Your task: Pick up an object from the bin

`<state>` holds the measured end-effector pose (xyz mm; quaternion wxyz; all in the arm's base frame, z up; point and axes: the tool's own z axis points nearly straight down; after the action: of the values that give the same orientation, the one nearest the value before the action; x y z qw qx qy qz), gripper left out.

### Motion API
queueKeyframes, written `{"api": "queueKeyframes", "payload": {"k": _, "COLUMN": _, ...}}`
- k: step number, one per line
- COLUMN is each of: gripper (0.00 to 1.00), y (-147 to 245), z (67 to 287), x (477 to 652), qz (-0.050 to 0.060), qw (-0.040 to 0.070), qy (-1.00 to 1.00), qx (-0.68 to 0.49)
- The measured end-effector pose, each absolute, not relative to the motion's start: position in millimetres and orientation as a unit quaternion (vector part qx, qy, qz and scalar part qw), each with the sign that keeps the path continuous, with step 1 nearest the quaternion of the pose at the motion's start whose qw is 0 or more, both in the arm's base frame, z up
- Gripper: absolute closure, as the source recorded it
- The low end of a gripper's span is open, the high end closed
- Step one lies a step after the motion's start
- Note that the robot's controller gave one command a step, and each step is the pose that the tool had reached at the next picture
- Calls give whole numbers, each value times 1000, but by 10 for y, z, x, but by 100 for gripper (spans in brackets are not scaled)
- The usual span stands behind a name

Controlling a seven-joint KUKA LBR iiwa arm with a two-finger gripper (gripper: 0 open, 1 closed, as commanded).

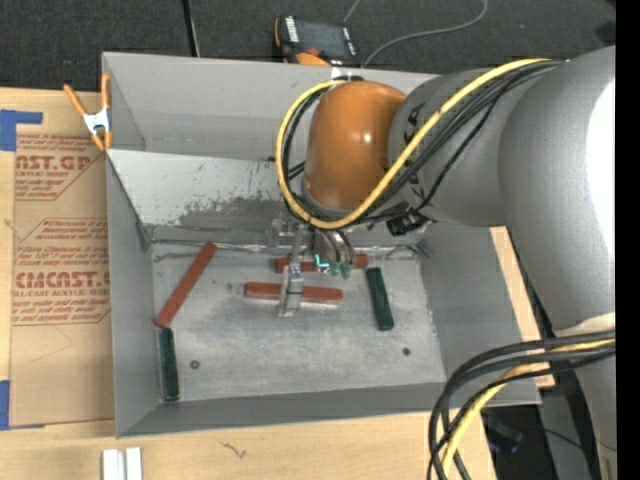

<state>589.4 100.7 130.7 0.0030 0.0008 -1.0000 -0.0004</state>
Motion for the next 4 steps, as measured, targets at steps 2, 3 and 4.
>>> {"api": "queueKeyframes", "payload": {"k": 2, "gripper": 100, "y": 498, "z": 731, "x": 5751, "qz": -1, "qw": -6, "qy": -997, "qx": 72}}
{"api": "queueKeyframes", "payload": {"k": 3, "gripper": 0, "y": 496, "z": 707, "x": 5725, "qz": -1, "qw": -1, "qy": -997, "qx": 72}}
{"api": "queueKeyframes", "payload": {"k": 4, "gripper": 100, "y": 497, "z": 702, "x": 5723, "qz": -1, "qw": -1, "qy": -997, "qx": 72}}
